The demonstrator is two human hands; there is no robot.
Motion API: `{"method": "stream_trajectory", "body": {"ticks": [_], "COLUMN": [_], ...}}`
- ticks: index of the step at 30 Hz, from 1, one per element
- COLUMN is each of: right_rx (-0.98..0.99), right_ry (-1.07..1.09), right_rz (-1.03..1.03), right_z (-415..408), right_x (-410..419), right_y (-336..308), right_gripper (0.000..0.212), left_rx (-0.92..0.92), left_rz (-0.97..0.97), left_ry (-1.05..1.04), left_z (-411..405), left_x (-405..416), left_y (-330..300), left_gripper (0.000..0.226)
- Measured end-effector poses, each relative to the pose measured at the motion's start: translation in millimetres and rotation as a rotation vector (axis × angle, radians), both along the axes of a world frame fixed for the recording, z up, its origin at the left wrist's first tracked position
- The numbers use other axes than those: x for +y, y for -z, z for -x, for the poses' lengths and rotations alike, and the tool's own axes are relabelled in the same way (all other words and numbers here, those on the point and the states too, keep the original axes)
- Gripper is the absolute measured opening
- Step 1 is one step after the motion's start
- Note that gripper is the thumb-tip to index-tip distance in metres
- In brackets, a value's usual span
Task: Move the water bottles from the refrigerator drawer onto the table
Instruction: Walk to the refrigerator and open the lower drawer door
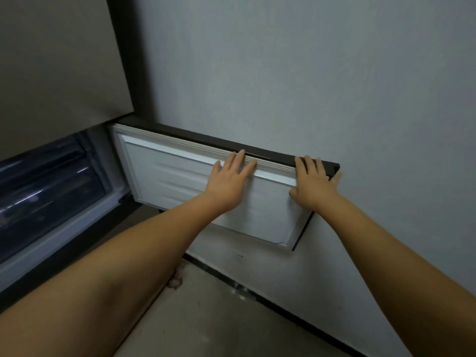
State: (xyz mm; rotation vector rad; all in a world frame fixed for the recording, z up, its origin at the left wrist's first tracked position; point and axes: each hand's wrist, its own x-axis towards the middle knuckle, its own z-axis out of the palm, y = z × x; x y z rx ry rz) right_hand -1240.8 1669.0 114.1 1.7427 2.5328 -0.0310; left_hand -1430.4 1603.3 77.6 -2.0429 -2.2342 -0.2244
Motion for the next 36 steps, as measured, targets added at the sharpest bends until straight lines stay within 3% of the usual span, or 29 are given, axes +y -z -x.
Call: {"method": "stream_trajectory", "body": {"ticks": [5,9,14,20,28,33,36], "right_rx": [0.089,0.21,0.269,0.194,-0.035,-0.008,0.103], "right_ry": [-0.271,-0.629,-0.964,-1.118,-1.165,-1.145,-1.131], "right_rz": [-0.077,-0.12,0.044,0.162,0.211,0.143,0.096], "right_z": [56.1,141.2,234.6,303.6,399.6,466.7,510.7], "right_x": [-14.5,-42.7,-100.0,-146.0,-148.5,-139.8,-136.0], "right_y": [-13.7,-8.2,25.3,64.5,101.4,111.9,119.5], "right_gripper": [0.072,0.061,0.056,0.053,0.052,0.055,0.06], "left_rx": [-0.075,-0.052,-0.059,-0.173,-0.279,-0.205,-0.025], "left_rz": [-0.045,0.002,0.127,0.205,0.239,0.19,0.079], "left_ry": [-0.168,-0.455,-0.777,-1.064,-1.162,-1.108,-1.038], "left_z": [36.9,95.3,155.3,187.9,259.6,316.0,348.8], "left_x": [-33.9,-95.4,-201.6,-282.3,-296.8,-285.2,-283.2], "left_y": [-16.0,-14.0,0.7,22.7,56.0,75.3,87.6], "left_gripper": [0.076,0.075,0.068,0.067,0.062,0.065,0.064]}}
